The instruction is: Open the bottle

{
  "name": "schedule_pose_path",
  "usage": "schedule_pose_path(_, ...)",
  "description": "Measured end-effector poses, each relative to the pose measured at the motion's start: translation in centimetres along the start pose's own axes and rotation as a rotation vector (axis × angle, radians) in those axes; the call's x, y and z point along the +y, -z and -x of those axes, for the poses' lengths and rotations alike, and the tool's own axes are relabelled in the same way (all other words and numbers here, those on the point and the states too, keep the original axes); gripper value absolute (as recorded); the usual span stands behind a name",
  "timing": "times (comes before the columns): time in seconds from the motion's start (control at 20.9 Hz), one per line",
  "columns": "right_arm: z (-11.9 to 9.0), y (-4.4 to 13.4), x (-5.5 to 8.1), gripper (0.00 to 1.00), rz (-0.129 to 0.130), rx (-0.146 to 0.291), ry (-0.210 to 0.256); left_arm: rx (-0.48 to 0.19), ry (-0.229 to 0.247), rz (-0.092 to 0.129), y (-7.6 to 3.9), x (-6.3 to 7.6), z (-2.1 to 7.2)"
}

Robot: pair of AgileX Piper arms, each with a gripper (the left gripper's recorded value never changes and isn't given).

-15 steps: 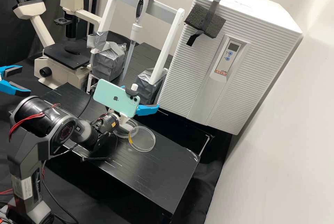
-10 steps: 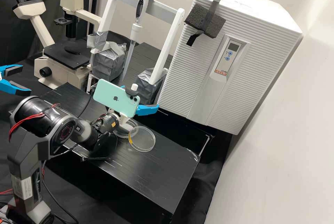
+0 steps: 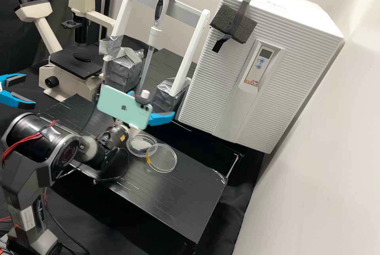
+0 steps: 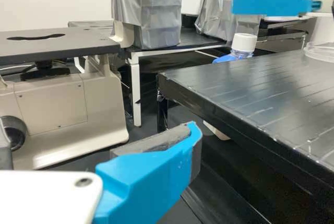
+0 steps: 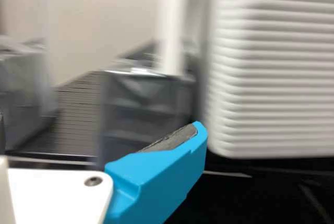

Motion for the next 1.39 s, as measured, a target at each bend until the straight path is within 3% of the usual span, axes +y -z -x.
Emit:
schedule_pose_path(0.14,0.2,1.9,-1.8,1.00,0.023,0.065,0.061,0.000,0.000,0.000,0.0,0.0,0.00)
schedule_pose_path(0.24,0.2,2.3,-2.7,1.00,0.040,0.080,0.091,0.000,0.000,0.000,0.0,0.0,0.00)
schedule_pose_path(0.38,0.0,2.0,-3.5,1.00,0.052,0.063,0.112,0.000,0.000,0.000,0.0,0.0,0.00)
schedule_pose_path(0.57,0.1,1.5,-3.7,1.00,0.036,0.029,0.106,0.000,0.000,0.000,0.0,0.0,0.00)
schedule_pose_path(0.81,0.8,0.9,-4.1,1.00,0.039,0.006,0.129,0.001,0.007,0.009,0.1,-0.2,-0.08)
schedule_pose_path(1.01,1.0,0.8,-4.2,1.00,0.039,0.003,0.132,-0.016,0.012,-0.004,-0.2,-0.3,-0.27)
schedule_pose_path(1.05,1.0,0.7,-4.2,0.00,0.040,0.000,0.132,-0.019,0.013,-0.007,-0.3,-0.3,-0.29)
schedule_pose_path(1.39,1.0,0.3,-3.9,0.00,0.040,-0.013,0.119,-0.023,0.014,-0.007,-0.4,-0.3,-0.34)
